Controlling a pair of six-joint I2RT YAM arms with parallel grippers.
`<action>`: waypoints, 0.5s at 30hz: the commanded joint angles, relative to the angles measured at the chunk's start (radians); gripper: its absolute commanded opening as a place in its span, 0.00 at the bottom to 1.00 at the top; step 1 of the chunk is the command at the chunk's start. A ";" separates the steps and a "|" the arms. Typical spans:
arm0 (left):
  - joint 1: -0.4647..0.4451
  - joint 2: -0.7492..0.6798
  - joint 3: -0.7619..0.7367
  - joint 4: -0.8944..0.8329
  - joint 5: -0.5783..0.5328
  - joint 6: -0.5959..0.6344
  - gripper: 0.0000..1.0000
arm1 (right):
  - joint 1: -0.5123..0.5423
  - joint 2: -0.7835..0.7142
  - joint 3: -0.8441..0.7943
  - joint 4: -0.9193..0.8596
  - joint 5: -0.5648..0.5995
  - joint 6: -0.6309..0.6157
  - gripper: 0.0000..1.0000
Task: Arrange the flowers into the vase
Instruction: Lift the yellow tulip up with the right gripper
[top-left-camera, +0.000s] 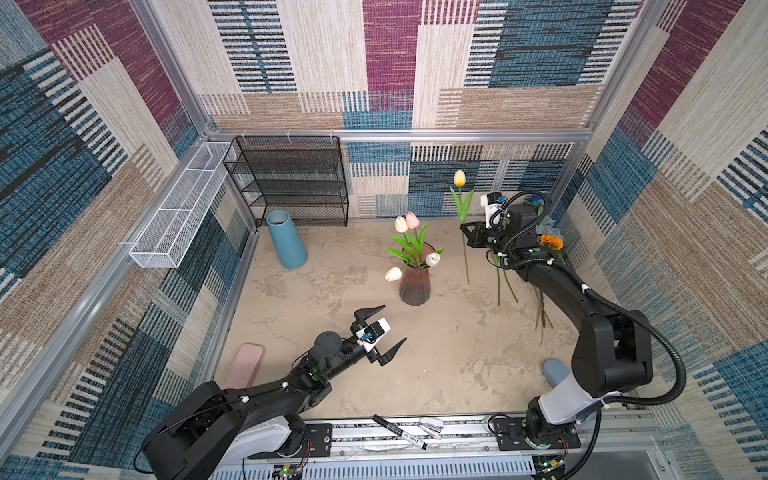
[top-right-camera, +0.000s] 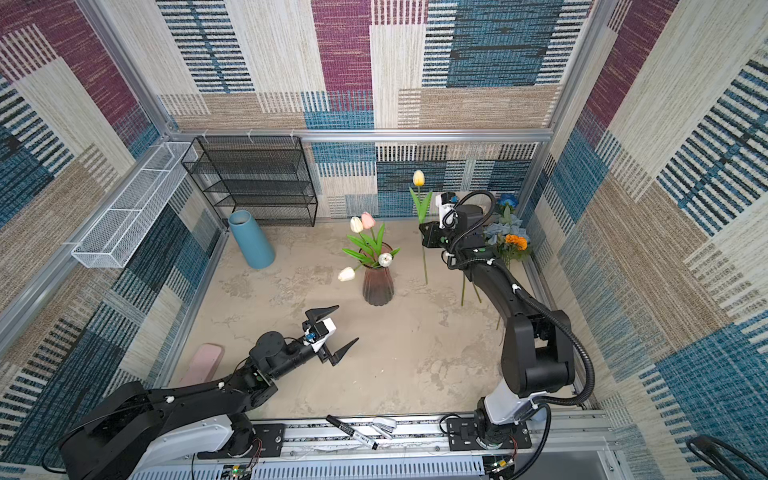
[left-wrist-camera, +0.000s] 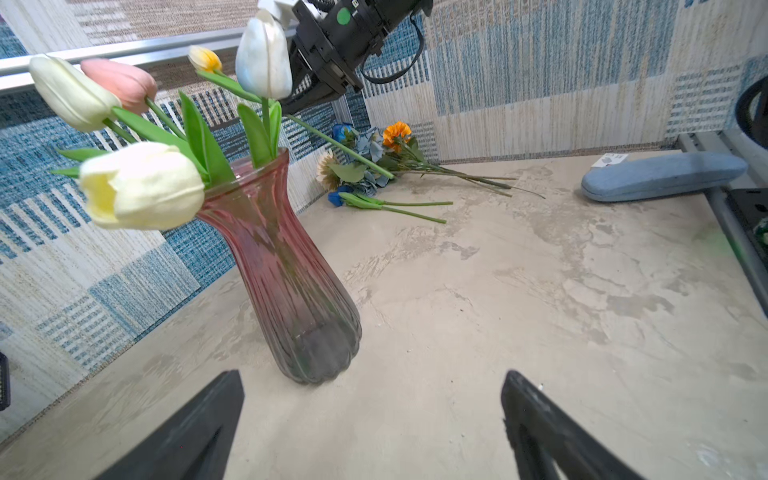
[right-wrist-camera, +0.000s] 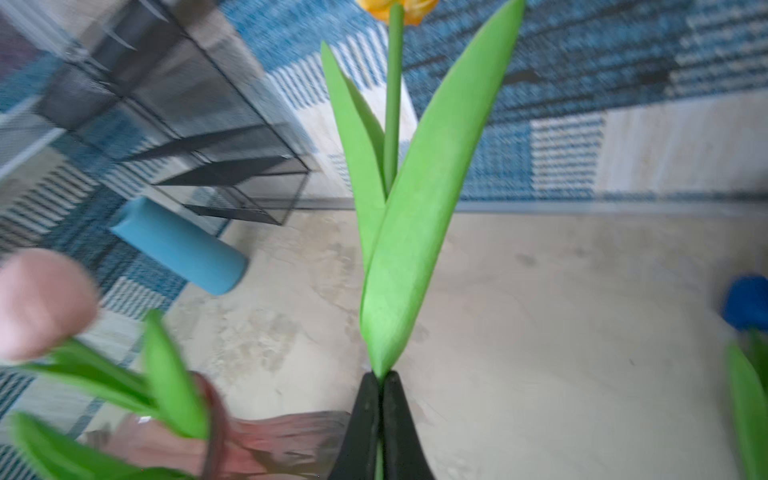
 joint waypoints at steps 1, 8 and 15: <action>0.000 -0.013 0.013 0.008 0.022 -0.017 1.00 | 0.059 -0.054 -0.039 0.317 -0.147 0.036 0.00; 0.001 0.013 0.003 0.048 0.007 0.001 1.00 | 0.083 -0.103 -0.163 0.835 -0.230 0.146 0.00; 0.001 0.056 -0.007 0.113 -0.013 0.016 1.00 | 0.091 -0.151 -0.212 1.032 -0.151 0.146 0.00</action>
